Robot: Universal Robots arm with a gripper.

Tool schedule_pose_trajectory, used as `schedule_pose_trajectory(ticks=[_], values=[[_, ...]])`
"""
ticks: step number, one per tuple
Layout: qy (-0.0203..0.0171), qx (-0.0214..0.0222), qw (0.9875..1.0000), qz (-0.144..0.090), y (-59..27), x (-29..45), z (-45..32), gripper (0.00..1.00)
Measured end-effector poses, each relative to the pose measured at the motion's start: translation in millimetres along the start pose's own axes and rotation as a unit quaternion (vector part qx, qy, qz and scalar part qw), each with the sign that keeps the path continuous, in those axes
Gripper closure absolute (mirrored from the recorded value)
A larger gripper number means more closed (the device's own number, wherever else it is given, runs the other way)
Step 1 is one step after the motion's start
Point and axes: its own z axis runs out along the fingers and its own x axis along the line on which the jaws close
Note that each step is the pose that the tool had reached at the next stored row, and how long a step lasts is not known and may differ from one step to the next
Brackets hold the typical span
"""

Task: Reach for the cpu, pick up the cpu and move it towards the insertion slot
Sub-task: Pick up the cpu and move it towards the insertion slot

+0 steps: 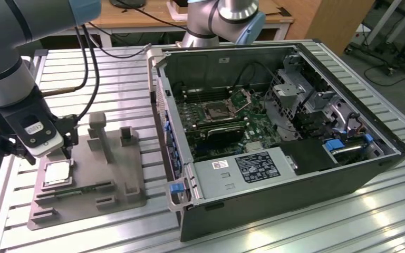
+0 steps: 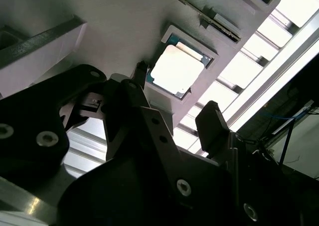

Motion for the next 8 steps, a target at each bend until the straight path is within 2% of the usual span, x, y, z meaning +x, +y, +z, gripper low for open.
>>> schedule_pose_trajectory(ticks=[8], values=[[-0.0002,-0.0001,1.0000,0.000,-0.1,0.0,1.1,0.34]])
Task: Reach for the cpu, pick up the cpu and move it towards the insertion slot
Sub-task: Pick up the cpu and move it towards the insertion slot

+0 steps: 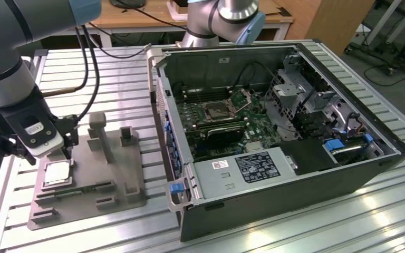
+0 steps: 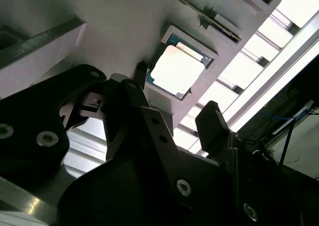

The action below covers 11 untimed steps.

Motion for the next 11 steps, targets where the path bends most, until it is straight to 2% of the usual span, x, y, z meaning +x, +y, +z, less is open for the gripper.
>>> schedule_pose_trajectory(ticks=[11], values=[[0.0001,0.0001,1.0000,0.000,-4.2,1.2,17.4,0.34]])
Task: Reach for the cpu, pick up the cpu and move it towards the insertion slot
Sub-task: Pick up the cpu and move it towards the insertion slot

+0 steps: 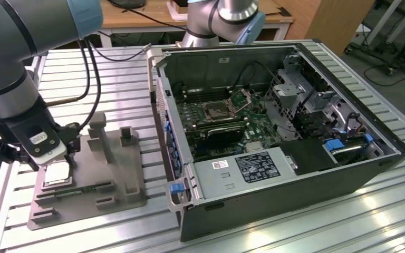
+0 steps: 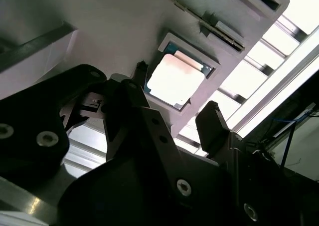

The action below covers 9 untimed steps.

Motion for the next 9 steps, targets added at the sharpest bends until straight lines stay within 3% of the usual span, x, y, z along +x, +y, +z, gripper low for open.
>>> schedule_pose_trajectory(ticks=[9], values=[[0.0000,0.0000,1.0000,0.000,-0.5,0.6,3.4,0.34]])
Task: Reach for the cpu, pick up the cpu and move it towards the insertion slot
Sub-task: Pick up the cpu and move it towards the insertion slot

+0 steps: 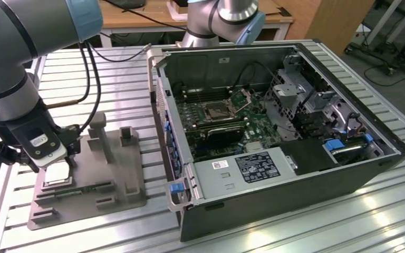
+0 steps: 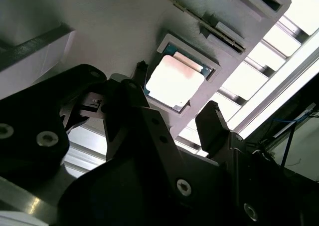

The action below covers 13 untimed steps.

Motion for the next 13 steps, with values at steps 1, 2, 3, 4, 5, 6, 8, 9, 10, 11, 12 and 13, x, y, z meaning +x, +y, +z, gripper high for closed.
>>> schedule_pose_trajectory(ticks=[1,2,3,4,5,6,8,9,10,11,12,13], values=[[0.0000,0.0000,1.0000,0.000,0.0,0.0,0.0,0.34],[0.0000,0.0000,1.0000,0.000,0.0,0.0,0.0,0.34],[0.0000,0.0000,1.0000,0.000,0.0,0.0,0.1,0.34],[0.0000,0.0000,1.0000,0.000,0.0,0.0,0.1,0.33],[0.0000,0.0000,1.0000,0.000,0.0,0.0,0.3,0.33],[-0.0002,-0.0001,1.0000,0.000,0.0,0.0,0.8,0.33],[0.0000,-0.0010,1.0000,0.000,0.0,0.1,1.9,0.26],[-0.0001,-0.0013,1.0000,0.000,0.0,0.1,2.9,0.26],[-0.0001,-0.0013,1.0000,0.000,-0.1,0.1,3.9,0.26],[0.0000,-0.0013,1.0000,0.000,-0.2,0.0,5.0,0.26],[-0.0001,-0.0013,1.0000,0.000,-0.3,0.1,6.3,0.26],[0.0000,-0.0013,1.0000,0.000,-0.4,0.1,7.6,0.26]])
